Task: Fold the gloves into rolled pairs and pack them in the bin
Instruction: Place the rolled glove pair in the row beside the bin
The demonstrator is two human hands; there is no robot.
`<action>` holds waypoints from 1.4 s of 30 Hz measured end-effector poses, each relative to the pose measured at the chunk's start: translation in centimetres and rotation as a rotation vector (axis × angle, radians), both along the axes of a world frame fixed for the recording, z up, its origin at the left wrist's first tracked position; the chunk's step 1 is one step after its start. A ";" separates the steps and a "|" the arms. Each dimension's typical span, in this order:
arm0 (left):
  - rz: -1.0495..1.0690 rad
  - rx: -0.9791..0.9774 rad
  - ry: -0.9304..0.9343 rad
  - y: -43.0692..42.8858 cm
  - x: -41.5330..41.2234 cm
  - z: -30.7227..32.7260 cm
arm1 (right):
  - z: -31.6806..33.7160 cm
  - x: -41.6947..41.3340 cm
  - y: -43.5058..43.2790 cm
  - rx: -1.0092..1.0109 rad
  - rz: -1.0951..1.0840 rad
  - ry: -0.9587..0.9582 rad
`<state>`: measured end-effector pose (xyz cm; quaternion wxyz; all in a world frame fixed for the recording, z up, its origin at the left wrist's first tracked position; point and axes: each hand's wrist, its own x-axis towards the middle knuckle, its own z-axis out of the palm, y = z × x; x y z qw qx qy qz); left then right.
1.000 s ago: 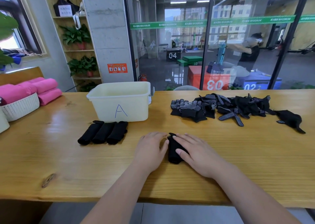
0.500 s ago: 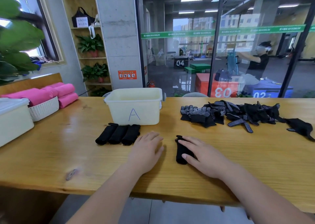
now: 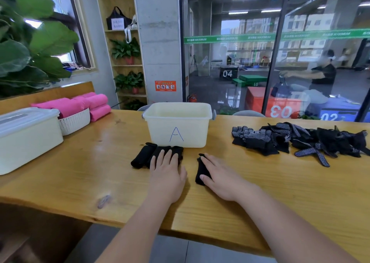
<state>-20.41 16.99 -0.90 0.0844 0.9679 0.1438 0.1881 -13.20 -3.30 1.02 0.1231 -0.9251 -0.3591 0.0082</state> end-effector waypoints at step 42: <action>-0.228 0.217 -0.227 -0.5 0.1 -0.3 | -0.2 1.0 -0.8 0.027 -0.111 0.036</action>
